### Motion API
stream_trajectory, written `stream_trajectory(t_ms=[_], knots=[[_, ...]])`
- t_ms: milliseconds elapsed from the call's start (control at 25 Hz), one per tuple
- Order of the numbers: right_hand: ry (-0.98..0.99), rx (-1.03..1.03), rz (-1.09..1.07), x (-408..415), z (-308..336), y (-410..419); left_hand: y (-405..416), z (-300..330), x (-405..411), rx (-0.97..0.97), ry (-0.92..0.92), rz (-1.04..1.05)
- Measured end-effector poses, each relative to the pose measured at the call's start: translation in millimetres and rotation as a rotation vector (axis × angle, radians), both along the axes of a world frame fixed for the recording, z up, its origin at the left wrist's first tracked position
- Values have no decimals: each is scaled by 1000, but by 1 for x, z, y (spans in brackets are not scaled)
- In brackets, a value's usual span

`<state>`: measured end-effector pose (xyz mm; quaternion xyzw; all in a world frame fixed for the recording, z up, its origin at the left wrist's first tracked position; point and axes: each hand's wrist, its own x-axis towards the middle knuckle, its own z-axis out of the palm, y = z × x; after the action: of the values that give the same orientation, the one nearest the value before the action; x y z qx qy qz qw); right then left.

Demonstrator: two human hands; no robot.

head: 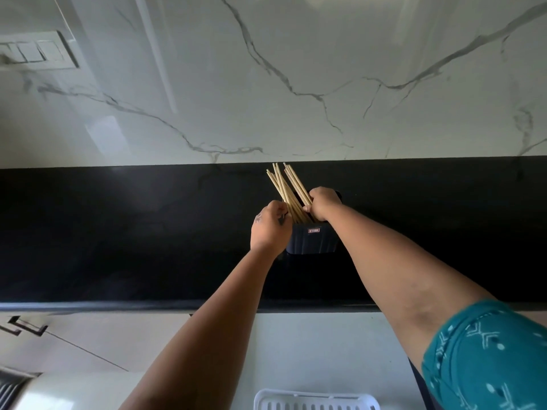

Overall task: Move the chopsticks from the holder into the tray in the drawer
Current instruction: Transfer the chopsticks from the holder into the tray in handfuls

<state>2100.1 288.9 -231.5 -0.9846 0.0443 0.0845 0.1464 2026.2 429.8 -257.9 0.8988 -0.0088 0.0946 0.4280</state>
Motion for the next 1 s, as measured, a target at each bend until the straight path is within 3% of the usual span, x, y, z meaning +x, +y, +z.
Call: stream_trajectory(t_ms=[240,760,880,1000], knots=[[-169,245,-50,-6,3,-19,-5,11,-7,-58,-22,15],[-244,288,-16,-8,-2,-28,-13,12,-6,-63,-42,-2],[-336,430,9,-16,12,-26,-17,20,-9,-83,-36,9],[-551,517,17,-36,46,-18,-29,48,-23,-278,-32,33]])
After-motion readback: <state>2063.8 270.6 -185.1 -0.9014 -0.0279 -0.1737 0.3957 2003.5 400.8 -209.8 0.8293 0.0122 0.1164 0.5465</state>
